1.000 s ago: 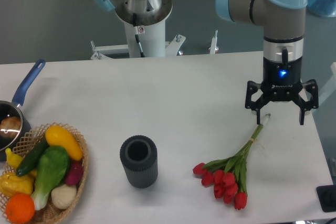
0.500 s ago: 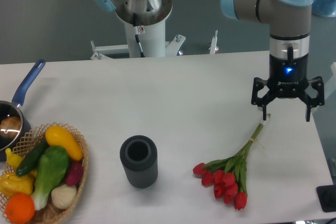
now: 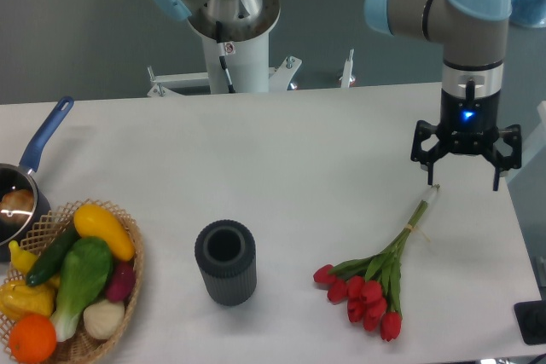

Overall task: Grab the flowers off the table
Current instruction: 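Move the open gripper toward the red tulip stems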

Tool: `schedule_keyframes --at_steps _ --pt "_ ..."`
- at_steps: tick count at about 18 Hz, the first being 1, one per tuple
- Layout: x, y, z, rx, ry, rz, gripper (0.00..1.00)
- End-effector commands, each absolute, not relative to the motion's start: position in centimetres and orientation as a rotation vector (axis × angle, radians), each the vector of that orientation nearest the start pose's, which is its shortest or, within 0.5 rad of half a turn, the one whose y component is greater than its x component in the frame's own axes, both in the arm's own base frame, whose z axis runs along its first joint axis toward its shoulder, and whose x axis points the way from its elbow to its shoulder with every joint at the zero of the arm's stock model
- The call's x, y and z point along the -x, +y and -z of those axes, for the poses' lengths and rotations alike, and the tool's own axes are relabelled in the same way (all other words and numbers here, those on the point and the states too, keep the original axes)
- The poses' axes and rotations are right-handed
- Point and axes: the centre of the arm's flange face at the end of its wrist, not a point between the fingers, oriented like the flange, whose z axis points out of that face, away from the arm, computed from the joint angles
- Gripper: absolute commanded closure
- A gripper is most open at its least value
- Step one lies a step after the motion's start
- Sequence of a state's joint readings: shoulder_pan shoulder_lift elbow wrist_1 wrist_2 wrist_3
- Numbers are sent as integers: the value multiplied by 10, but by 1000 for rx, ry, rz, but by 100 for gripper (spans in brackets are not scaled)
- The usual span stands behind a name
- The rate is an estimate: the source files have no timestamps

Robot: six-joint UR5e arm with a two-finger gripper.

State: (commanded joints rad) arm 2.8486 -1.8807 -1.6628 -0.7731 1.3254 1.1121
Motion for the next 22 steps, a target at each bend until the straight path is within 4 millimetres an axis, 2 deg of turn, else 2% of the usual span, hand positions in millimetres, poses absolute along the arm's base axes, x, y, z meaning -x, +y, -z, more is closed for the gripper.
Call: schedule_keyframes --at_steps 3,9,13,17,19,22 --pt "552 323 -363 2738 -177 -391 0" --pt "551 326 -351 2749 -174 -361 0" --pt "535 327 -310 2789 -158 -263 0" --pt "533 332 -300 2802 -91 -246 0" --pt "538 335 -285 2815 -52 -223 0" --pt "536 343 -276 2825 83 -218 0"
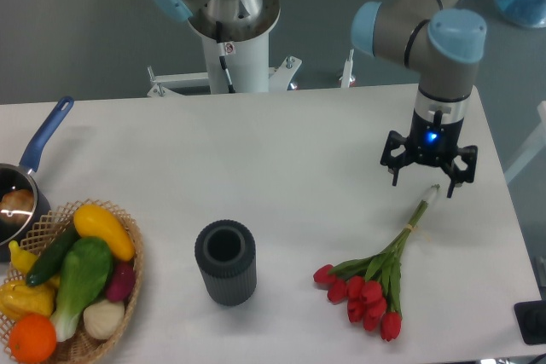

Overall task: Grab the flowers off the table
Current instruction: 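Move the open gripper toward the red tulip stems, then lower the open gripper down onto the tulip stems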

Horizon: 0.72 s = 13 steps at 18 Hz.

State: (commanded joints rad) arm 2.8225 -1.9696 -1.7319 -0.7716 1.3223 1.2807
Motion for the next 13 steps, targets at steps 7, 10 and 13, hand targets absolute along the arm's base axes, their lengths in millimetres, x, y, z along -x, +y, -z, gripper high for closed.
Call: schedule_keyframes --at_steps 7,10,13 --pt "538 355 -249 2805 124 -149 0" --pt "544 373 -243 2805 148 -145 0" --pt "547 378 -238 2807 154 -140 0"
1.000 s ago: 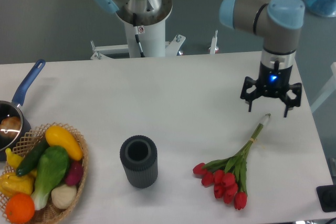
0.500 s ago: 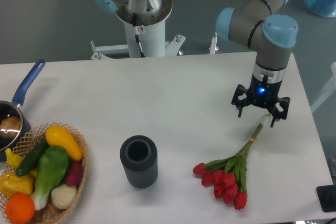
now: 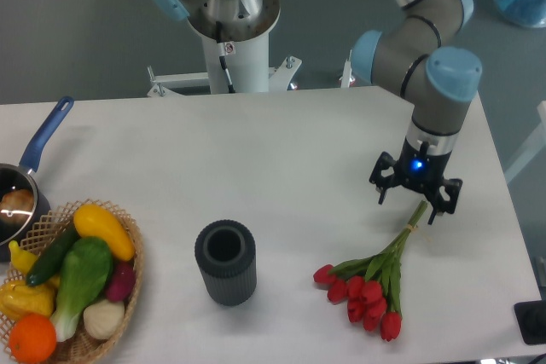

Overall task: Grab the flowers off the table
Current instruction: 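Lower the open gripper down onto the tulip stems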

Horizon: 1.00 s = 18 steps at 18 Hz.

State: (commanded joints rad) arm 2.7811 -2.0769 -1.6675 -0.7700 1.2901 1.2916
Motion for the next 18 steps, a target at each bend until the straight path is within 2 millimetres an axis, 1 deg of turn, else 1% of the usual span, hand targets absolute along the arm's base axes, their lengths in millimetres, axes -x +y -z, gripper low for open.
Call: schedule_keyframes --at_steps 3,6,8,9,11,14,16,18 --pt "541 389 -228 2822 182 -124 0" --pt "544 393 -219 2827 196 -111 0" --pt "545 397 -219 2826 203 -115 0" --pt "546 397 -215 2828 204 -109 0" --pt "550 398 -218 2836 207 -128 0" --pt "555 391 -214 2929 207 -181 0" --pt "550 400 -209 2980 236 -201 0" --pt "550 402 -205 2990 229 -200 0"
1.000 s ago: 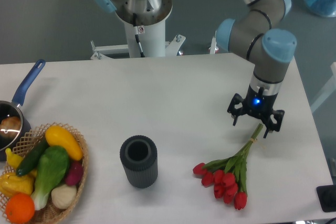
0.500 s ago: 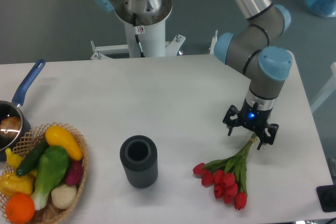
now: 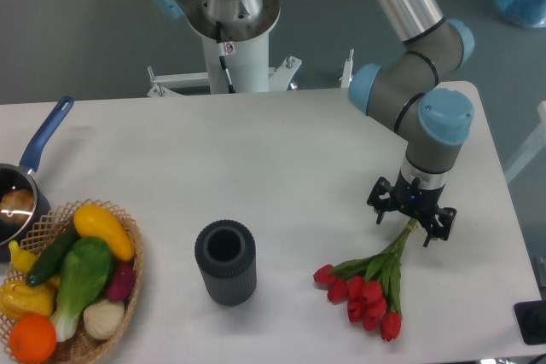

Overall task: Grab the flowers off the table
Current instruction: 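Lower the open gripper down onto the tulip stems, then close the gripper around the tulip stems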

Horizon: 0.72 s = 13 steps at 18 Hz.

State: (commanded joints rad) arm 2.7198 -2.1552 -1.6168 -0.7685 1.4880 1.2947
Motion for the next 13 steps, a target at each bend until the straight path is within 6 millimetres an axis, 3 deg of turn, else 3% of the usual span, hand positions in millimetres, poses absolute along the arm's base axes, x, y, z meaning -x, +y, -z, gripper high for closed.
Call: schedule_keyframes --at_steps 13 --pt "547 410 -205 2972 182 -190 0"
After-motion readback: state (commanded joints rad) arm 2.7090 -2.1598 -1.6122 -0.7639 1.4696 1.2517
